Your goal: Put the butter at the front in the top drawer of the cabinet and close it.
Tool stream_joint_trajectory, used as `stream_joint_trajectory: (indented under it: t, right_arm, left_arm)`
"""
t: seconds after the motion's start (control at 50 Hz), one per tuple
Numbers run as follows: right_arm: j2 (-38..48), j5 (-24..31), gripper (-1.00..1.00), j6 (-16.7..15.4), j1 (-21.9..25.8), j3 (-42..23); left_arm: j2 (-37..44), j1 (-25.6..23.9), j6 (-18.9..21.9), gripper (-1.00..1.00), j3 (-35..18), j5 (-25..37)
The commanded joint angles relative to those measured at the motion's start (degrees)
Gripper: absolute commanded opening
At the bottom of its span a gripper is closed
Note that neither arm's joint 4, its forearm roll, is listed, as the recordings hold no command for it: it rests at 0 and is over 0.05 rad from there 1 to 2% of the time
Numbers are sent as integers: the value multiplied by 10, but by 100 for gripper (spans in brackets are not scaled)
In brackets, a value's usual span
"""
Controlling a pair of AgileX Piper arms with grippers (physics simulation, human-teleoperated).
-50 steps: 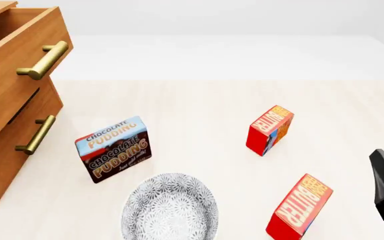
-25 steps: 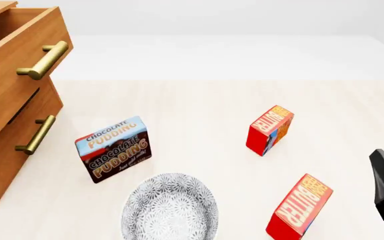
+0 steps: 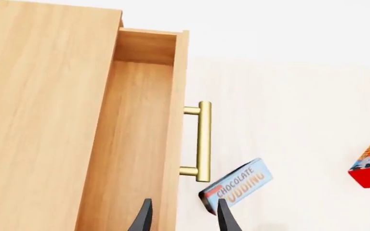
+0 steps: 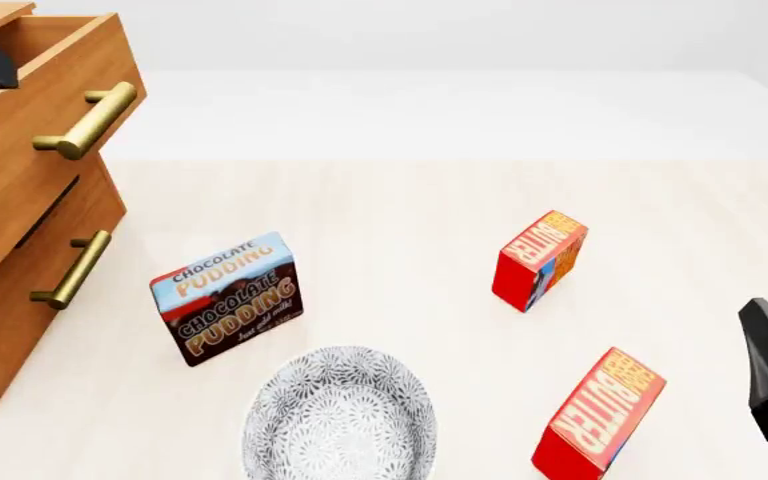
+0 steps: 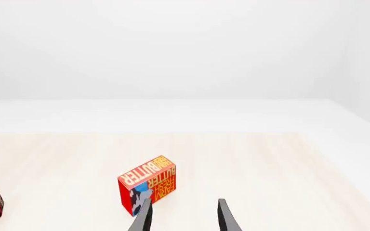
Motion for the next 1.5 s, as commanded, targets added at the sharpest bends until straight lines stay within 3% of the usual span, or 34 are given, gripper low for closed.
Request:
stream_joint_trajectory:
  t: [0.02, 0.34, 1.5]
  right_arm:
    - [-1, 0, 100, 0, 0, 0]
    - [-1, 0, 100, 0, 0, 0]
    - [-4, 2, 100, -1, 0, 1]
  left_arm:
    - [14, 7, -7, 100, 12, -18]
    - [32, -2, -18, 100, 39, -45]
    - [90, -83, -12, 100, 28, -62]
